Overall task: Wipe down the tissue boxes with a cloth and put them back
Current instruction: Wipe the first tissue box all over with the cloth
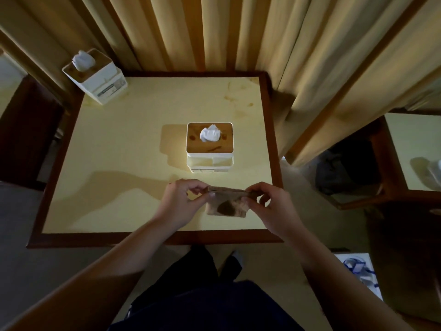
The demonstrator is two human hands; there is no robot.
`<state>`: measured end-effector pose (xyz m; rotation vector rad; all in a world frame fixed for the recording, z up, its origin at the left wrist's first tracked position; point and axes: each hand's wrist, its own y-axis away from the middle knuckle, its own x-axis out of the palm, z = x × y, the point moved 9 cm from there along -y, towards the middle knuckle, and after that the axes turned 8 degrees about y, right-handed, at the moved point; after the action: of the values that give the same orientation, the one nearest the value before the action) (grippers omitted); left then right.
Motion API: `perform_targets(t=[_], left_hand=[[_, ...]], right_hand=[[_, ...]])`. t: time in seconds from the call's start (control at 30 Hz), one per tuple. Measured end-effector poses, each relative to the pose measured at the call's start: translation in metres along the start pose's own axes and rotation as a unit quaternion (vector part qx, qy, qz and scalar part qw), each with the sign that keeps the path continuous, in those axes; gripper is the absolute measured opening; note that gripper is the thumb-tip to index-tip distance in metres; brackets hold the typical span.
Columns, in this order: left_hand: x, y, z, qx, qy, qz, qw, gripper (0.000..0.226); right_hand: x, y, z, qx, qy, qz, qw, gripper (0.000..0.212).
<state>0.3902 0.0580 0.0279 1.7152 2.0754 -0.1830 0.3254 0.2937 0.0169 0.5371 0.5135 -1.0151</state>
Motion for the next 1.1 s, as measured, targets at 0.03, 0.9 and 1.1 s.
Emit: perform_targets(t=[0.03,0.9,1.1], left_hand=[[-0.001,-0.005,0.002,-0.008,0.004,-0.015,1.0,0.013],[0.0,-0.163,0.036,-0.111,-0.087,-0.111,0.984,0.011],[0.011,-0.179,0.029,-0.087,-0.143,-0.074,0.983,0.013]], right_hand=[[0.0,-0.006,-0.002,0.002,0.003,-0.002,1.0,0.02],[-0.005,-0.165,-0.03,0.127,0.089,-0.021,0.988,0.016],[-0.003,-0.172,-0.027,0.15,0.167,-0.052,0.973,0.026]])
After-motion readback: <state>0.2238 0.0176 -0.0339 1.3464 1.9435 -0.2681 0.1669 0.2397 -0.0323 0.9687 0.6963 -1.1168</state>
